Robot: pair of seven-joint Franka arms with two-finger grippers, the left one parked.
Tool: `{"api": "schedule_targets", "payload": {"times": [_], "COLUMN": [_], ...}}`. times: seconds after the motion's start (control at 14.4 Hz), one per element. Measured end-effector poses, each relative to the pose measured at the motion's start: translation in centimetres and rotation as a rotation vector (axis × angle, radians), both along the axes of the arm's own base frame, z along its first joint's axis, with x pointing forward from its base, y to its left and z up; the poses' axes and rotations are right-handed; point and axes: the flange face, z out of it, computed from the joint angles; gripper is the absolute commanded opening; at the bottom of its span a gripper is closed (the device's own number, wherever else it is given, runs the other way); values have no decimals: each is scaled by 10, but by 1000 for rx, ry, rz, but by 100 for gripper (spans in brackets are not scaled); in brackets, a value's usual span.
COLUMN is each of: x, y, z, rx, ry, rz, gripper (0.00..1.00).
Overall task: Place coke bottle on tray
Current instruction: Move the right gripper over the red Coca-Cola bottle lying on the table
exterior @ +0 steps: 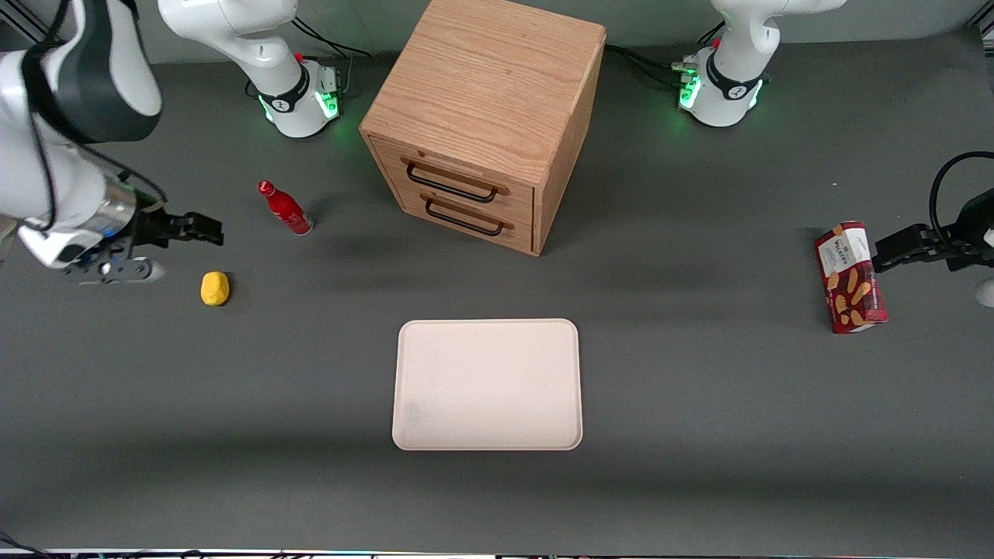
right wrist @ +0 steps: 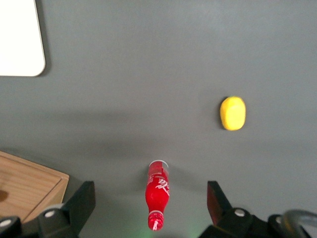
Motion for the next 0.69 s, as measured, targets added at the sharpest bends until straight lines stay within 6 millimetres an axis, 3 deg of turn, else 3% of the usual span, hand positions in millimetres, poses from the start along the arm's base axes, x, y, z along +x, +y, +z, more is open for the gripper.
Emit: {"api": "schedule_targets", "payload": {"times": [0.28,0.48,0.69], "x": [-82,-119,-140], "y": [21,29,30], "z": [-58,-92,-118], "rx": [1,-5,-9], "ry": [3,-18,-24], "rz": [58,88,99], "gripper": [100,100,100]}}
